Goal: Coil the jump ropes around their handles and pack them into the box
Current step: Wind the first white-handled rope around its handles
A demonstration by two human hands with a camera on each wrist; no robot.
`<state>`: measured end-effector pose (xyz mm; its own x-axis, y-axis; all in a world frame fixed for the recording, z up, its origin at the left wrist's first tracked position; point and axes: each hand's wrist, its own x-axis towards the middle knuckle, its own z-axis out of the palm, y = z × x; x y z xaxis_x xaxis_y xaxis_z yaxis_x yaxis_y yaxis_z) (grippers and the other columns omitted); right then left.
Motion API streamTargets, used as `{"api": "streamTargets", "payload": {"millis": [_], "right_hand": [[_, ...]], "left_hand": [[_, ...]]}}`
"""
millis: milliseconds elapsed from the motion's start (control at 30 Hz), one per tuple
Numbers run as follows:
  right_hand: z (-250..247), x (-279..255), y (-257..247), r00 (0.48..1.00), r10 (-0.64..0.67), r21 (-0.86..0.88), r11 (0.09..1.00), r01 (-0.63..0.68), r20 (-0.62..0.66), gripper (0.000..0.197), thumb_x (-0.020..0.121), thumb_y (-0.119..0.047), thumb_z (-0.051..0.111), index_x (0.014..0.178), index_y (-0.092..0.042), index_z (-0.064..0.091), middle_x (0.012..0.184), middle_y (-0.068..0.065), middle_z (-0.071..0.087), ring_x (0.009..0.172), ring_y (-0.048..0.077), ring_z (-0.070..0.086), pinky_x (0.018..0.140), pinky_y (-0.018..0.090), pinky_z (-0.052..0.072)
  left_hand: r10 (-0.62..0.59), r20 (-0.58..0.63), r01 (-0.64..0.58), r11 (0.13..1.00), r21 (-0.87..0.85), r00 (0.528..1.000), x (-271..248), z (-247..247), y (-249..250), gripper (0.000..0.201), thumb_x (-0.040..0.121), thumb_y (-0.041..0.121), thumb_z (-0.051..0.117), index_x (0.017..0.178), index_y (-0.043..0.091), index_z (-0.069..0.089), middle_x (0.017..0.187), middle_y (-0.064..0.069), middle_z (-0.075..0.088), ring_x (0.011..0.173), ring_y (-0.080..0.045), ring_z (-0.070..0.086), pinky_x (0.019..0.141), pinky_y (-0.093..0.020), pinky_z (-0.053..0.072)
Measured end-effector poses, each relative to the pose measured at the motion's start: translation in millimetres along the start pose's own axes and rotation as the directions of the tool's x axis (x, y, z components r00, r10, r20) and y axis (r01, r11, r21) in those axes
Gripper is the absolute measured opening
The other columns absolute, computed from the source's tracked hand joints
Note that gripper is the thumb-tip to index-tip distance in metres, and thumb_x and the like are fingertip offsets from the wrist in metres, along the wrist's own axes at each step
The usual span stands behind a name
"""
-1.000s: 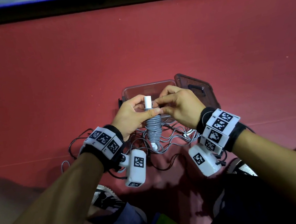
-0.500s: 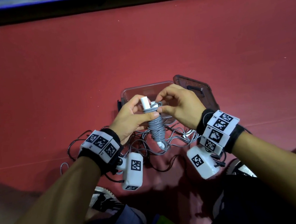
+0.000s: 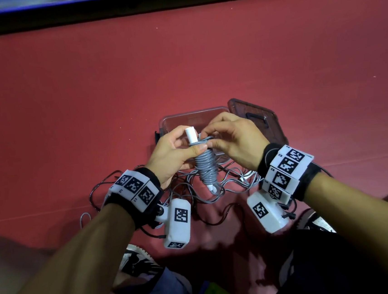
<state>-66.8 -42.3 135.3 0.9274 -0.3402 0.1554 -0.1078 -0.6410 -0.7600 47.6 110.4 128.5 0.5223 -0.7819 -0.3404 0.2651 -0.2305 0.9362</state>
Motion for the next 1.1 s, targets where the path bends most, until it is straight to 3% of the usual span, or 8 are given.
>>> {"api": "streamTargets", "payload": {"millis": [67,233,367,600,733,867,967,1100], "right_hand": [[0,1,0,1.0,-0.014,-0.006,1.0,0.014,-0.003,0.016,0.085,-0.018,0.075,0.1,-0.022,0.077,0.097,-0.002,0.062,0.089,0.013,0.061,0.083,0.021,0.046],[0,0,1,0.998,-0.045,-0.091,0.995,0.048,0.036,0.018,0.086,-0.013,0.075,0.102,-0.019,0.077,0.095,-0.002,0.06,0.084,0.007,0.057,0.078,0.004,0.038],[1,1,1,0.999,-0.02,-0.07,0.997,0.023,0.046,0.018,0.086,-0.013,0.075,0.104,-0.018,0.076,0.096,-0.002,0.058,0.082,0.0,0.054,0.078,0.001,0.036],[11,-1,4,0.993,0.081,0.017,0.996,-0.083,0.091,0.039,0.083,-0.015,0.076,0.117,-0.031,0.067,0.104,-0.002,0.057,0.094,0.007,0.058,0.089,0.019,0.045],[13,2,4,0.982,0.164,0.061,0.983,-0.171,0.096,0.053,0.083,-0.012,0.075,0.129,-0.03,0.058,0.105,-0.007,0.062,0.089,0.004,0.062,0.089,0.029,0.052],[18,4,6,0.931,0.301,0.095,0.941,-0.325,0.204,0.031,0.084,-0.027,0.074,0.112,-0.033,0.063,0.087,-0.013,0.068,0.083,0.013,0.067,0.09,0.043,0.055],[25,5,11,0.916,0.349,0.167,0.909,-0.383,0.199,0.022,0.072,-0.044,0.068,0.093,-0.038,0.065,0.079,-0.014,0.069,0.083,0.02,0.07,0.09,0.048,0.055],[33,11,24,0.899,0.42,0.316,0.842,-0.438,0.127,0.018,0.068,-0.041,0.07,0.086,-0.035,0.068,0.083,0.0,0.073,0.08,0.023,0.069,0.089,0.05,0.057]], "left_hand": [[0.001,-0.01,-0.001,1.0,0.004,1.0,1,0,0,0.023,0.089,0.007,0.074,0.105,0.02,0.063,0.106,-0.004,0.072,0.091,-0.016,0.069,0.074,-0.034,0.056],[-0.019,-0.01,0.019,0.999,0.038,1.0,3,0,-5,0.02,0.089,0.008,0.075,0.103,0.019,0.067,0.102,-0.005,0.073,0.092,-0.02,0.069,0.077,-0.038,0.054],[-0.035,-0.01,0.036,0.999,0.026,0.999,3,0,-7,0.025,0.09,0.009,0.073,0.113,0.014,0.065,0.107,-0.008,0.074,0.091,-0.017,0.07,0.068,-0.03,0.054],[-0.06,-0.071,0.064,0.997,0.05,0.996,2,-1,-5,0.037,0.089,0.012,0.075,0.123,0.011,0.062,0.111,-0.007,0.072,0.09,-0.011,0.072,0.069,-0.024,0.056],[-0.08,-0.104,0.085,0.996,0.04,0.991,2,-11,-1,0.034,0.088,0.012,0.077,0.12,0.012,0.065,0.111,-0.009,0.075,0.096,-0.019,0.074,0.08,-0.036,0.059],[-0.091,-0.177,0.083,0.995,-0.054,0.98,6,-16,2,0.03,0.09,0.005,0.072,0.12,0.007,0.064,0.113,-0.012,0.074,0.098,-0.023,0.071,0.087,-0.041,0.06],[-0.081,-0.189,0.061,0.992,-0.107,0.979,15,-11,3,0.024,0.091,0.004,0.07,0.114,0.008,0.064,0.105,-0.008,0.075,0.094,-0.02,0.072,0.091,-0.048,0.058],[-0.071,-0.225,0.041,0.99,-0.133,0.972,31,-6,-1,0.026,0.092,0.002,0.068,0.116,0.005,0.059,0.109,-0.014,0.072,0.09,-0.02,0.072,0.09,-0.049,0.057]]}}
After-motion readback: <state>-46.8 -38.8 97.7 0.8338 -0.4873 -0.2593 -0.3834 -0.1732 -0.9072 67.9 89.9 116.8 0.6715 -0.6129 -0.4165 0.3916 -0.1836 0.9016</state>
